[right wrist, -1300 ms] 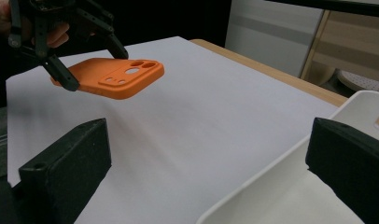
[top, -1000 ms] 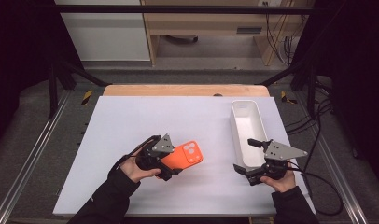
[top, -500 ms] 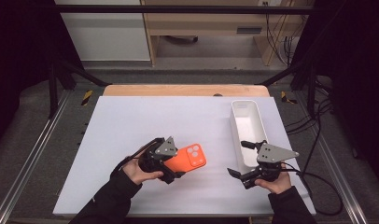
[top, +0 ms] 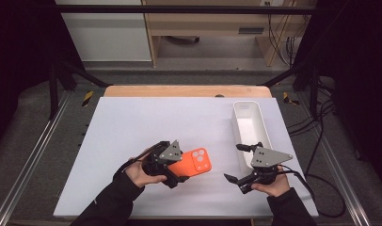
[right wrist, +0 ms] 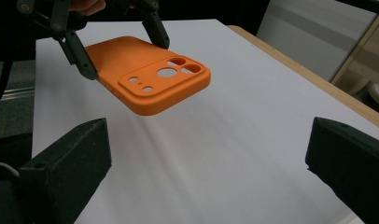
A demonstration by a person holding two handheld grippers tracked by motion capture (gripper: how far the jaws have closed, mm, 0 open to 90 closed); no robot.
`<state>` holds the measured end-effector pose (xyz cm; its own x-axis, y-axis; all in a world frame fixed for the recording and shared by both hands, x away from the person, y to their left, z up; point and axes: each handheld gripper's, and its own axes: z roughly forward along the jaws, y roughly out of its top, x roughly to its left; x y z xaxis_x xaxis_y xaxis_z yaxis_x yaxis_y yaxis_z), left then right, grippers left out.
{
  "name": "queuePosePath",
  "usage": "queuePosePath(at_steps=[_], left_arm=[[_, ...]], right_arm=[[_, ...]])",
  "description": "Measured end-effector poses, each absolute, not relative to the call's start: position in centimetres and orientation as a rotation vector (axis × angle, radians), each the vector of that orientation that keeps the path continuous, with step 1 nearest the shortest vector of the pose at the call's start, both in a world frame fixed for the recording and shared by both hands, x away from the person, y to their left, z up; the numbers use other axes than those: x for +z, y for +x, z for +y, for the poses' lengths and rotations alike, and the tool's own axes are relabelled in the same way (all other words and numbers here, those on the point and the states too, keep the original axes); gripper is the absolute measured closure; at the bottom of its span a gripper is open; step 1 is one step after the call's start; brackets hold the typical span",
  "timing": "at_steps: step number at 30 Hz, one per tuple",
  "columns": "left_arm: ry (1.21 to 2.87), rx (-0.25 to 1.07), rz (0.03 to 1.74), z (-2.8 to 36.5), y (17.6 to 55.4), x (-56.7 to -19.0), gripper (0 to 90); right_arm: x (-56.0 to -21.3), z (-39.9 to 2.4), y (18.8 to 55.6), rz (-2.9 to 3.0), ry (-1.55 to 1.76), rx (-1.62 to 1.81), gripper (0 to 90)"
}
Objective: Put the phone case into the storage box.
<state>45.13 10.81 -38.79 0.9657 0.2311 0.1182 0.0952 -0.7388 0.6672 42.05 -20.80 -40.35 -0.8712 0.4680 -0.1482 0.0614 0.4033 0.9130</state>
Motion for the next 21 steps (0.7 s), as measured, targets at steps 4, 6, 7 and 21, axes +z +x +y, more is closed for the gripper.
queuePosePath(at_steps=[4, 6, 7, 21], left_arm=[[2.402, 0.249, 0.214, 10.6, 45.1, -38.7, 15.6], [2.407, 0.249, 0.204, 10.5, 45.1, -38.7, 15.6], [2.407, 0.251, 0.198, 10.4, 45.0, -38.7, 15.6], [2.418, 0.232, 0.124, 9.7, 45.6, -39.2, 15.6]], right_arm=[[-40.2, -20.6, 42.0, 2.292, 0.434, 1.459, 0.7], [-40.3, -20.4, 41.9, 2.304, 0.426, 1.446, 0.6], [-40.3, -20.3, 41.9, 2.311, 0.421, 1.440, 0.7], [-40.1, -19.1, 41.3, 2.367, 0.327, 1.376, 1.1]])
